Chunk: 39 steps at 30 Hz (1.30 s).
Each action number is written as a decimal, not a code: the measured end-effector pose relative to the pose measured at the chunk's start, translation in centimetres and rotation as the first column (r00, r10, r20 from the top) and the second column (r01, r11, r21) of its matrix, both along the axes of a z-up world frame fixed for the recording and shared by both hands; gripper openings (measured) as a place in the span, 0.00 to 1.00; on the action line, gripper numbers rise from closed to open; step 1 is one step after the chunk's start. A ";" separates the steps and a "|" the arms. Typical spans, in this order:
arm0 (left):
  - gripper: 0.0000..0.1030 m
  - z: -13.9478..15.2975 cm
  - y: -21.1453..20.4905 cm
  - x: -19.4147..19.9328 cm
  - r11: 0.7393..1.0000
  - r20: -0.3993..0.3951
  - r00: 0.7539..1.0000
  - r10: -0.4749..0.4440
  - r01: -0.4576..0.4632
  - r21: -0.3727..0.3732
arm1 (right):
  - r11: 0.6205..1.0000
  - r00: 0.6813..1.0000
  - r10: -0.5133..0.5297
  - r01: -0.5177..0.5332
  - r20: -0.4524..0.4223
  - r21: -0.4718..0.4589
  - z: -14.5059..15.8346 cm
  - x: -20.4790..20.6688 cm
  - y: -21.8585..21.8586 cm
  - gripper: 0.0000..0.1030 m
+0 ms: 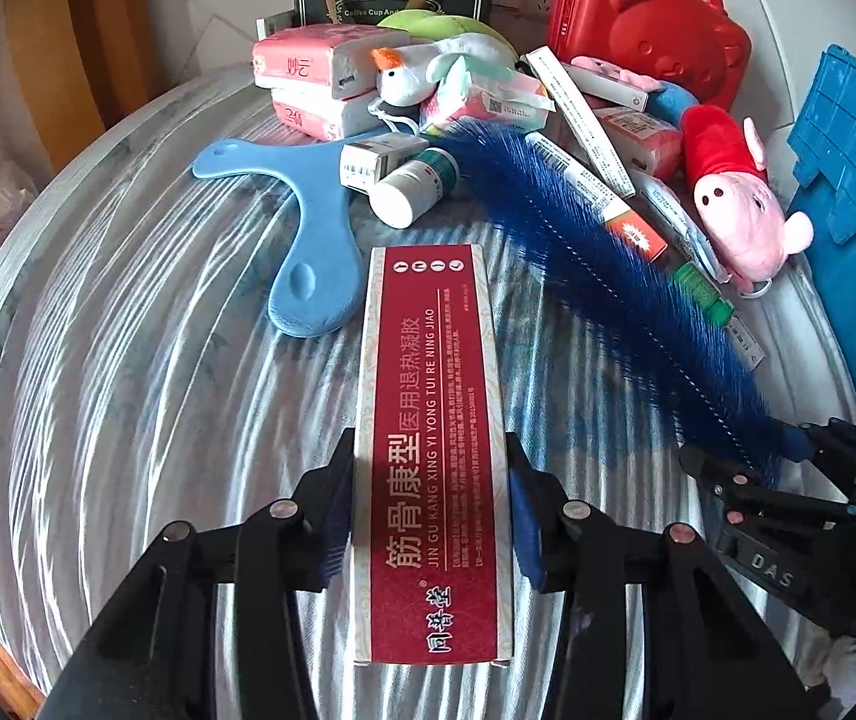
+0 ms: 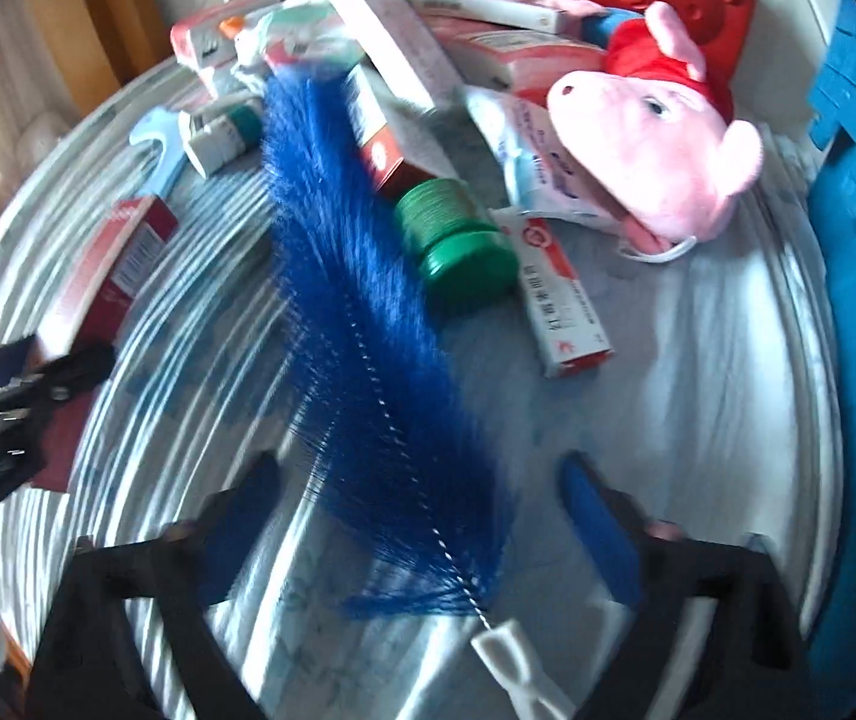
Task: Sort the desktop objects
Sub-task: 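Grasp the red ointment box with the left tool while the right tool grasps the blue brush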
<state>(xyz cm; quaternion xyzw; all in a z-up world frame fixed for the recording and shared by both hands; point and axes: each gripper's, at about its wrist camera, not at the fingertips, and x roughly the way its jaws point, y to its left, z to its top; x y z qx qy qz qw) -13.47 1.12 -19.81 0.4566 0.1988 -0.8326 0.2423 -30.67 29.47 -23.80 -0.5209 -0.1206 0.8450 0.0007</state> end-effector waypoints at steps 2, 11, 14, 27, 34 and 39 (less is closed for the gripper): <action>0.42 0.9 -0.3 0.4 1.000 -0.010 1.000 0.002 -0.002 0.003 | 0.999 1.000 0.019 -0.019 -0.002 0.029 0.0 0.0 -0.8 0.40; 0.42 6.8 -0.7 2.8 0.998 -0.118 0.993 -0.028 0.021 -0.057 | 0.983 0.995 0.075 -0.085 -0.067 -0.160 6.2 3.2 -4.1 0.15; 0.42 9.3 -0.8 3.3 0.996 -0.160 0.986 -0.041 0.027 -0.088 | 0.973 0.989 0.079 -0.105 -0.127 -0.205 9.5 4.8 -4.9 0.13; 0.42 10.6 -1.4 6.1 0.991 -0.156 0.987 -0.039 0.019 -0.131 | 0.985 0.984 0.085 -0.107 -0.157 -0.138 12.2 6.5 -5.9 0.17; 0.42 3.8 0.6 7.5 1.000 -0.007 1.000 -0.011 0.011 -0.021 | 0.991 0.996 0.075 -0.070 0.043 -0.116 3.8 6.1 -4.1 0.35; 0.42 1.5 1.4 7.6 1.000 0.028 0.999 0.018 -0.018 -0.005 | 0.993 0.990 0.101 -0.095 0.096 -0.066 -0.3 5.1 -4.1 0.42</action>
